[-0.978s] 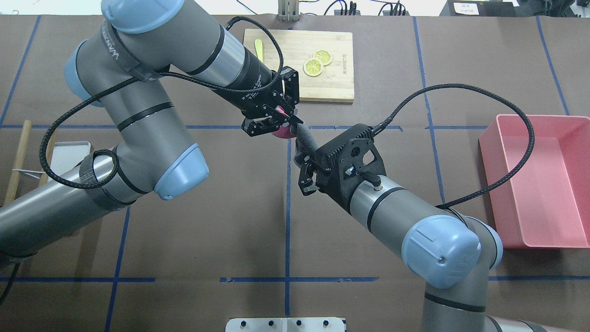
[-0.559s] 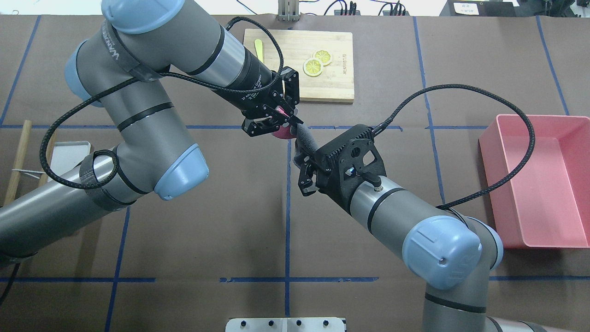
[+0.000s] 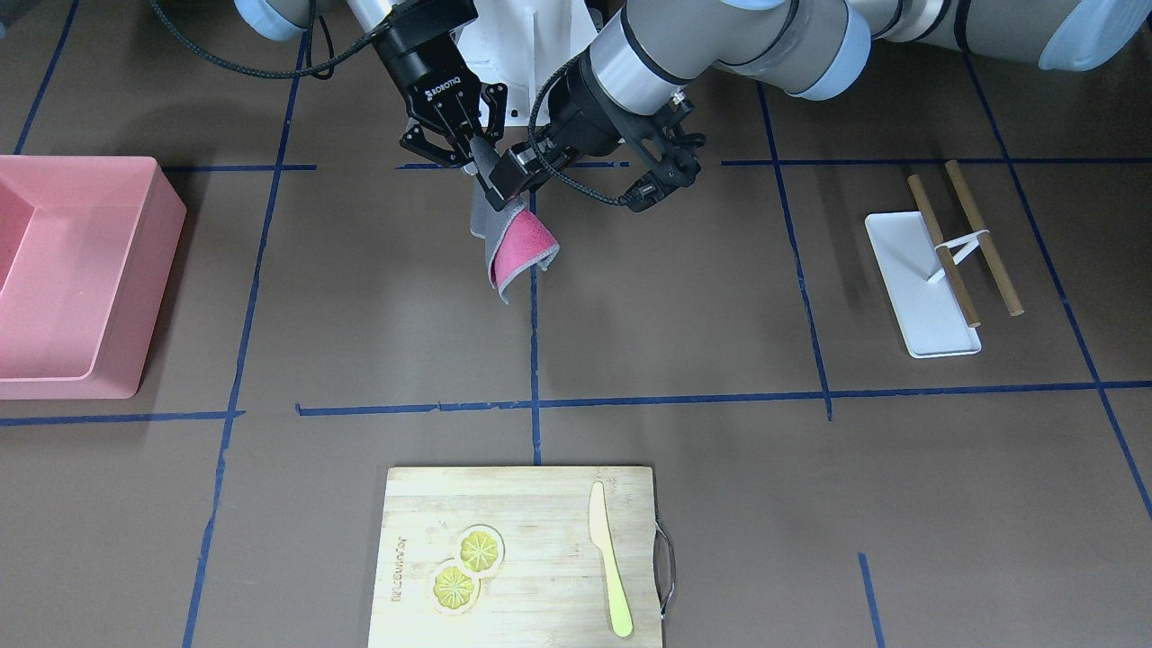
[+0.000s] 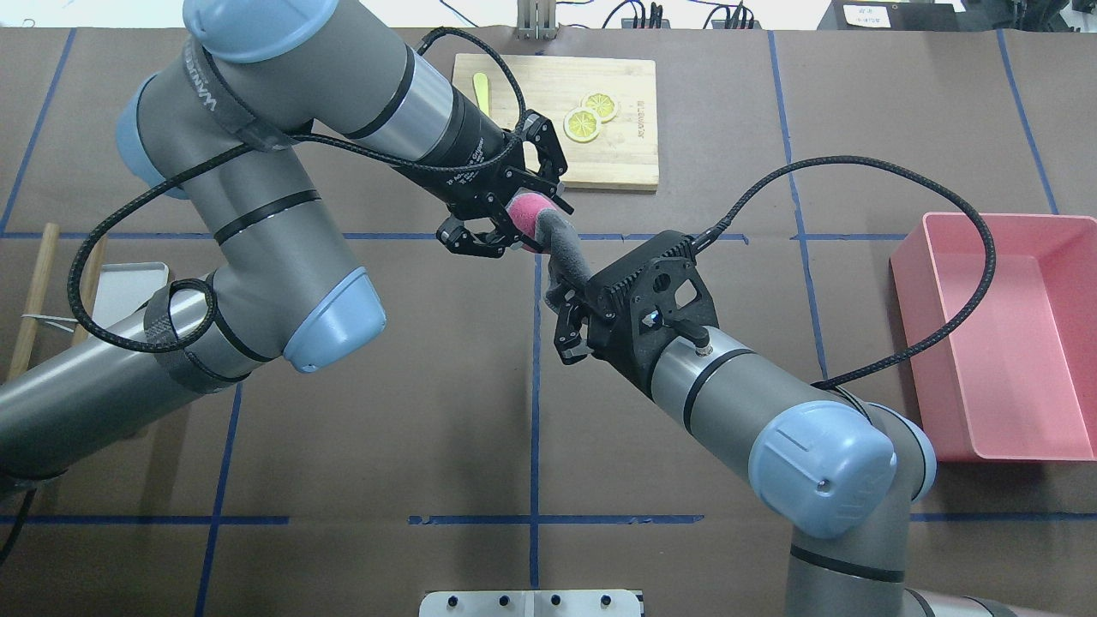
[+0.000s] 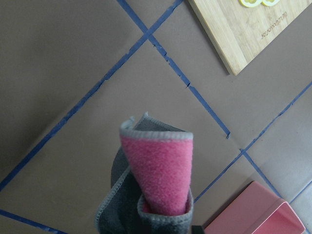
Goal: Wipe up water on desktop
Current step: 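Retract the left arm while the right gripper carries the cloth down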
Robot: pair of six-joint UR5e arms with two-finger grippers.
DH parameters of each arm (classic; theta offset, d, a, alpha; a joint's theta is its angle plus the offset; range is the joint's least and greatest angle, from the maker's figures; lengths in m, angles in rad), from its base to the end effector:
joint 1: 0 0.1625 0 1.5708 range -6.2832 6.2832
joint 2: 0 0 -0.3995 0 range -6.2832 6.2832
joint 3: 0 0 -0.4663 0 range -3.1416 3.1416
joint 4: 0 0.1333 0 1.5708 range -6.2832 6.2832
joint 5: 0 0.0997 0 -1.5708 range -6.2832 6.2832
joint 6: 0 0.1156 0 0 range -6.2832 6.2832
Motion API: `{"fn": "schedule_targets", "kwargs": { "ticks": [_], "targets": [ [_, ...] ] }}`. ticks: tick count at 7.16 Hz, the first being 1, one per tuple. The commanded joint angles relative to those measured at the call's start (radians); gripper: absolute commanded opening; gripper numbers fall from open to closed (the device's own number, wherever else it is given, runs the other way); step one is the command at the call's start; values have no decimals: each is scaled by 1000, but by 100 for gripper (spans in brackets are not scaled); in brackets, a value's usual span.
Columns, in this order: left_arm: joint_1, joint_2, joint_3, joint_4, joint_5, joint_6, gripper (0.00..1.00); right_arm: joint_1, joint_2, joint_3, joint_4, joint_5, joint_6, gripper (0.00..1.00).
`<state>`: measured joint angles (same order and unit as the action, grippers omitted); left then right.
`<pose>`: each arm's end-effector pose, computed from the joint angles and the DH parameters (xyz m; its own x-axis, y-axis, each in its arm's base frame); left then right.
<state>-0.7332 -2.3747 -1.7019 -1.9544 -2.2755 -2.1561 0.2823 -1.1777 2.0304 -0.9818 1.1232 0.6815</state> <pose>0.4622 -0.4950 -0.0100 0.1304 -0.6838 -0.7179 0.1389 0.7295 -0.6697 -0.5021 -0.3365 0.0949 0.5931 -0.5570 0.5814 -0.3218 0.4980 0.8053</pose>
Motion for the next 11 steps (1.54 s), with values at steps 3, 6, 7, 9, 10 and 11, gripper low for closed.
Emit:
{"fn": "schedule_targets", "kwargs": {
  "ticks": [3, 6, 7, 9, 10, 11],
  "targets": [
    [0, 2, -1, 0, 1, 1, 100, 0, 1, 2, 0, 0, 1, 0],
    [-75, 81, -82, 40, -9, 19, 100, 9, -2, 4, -56, 3, 3, 0],
    [-103, 142, -163, 127, -9, 129, 100, 14, 0, 34, -165, 3, 3, 0],
    [-114, 256, -383, 396, -4, 403, 100, 46, -2, 106, -437, 12, 1, 0],
    [-141, 267, -428, 441, -4, 445, 100, 92, -2, 132, -559, 79, -8, 0],
    [-173, 329, -486, 446, -6, 496, 100, 136, 0, 132, -649, 148, -19, 0]
  ]
}}
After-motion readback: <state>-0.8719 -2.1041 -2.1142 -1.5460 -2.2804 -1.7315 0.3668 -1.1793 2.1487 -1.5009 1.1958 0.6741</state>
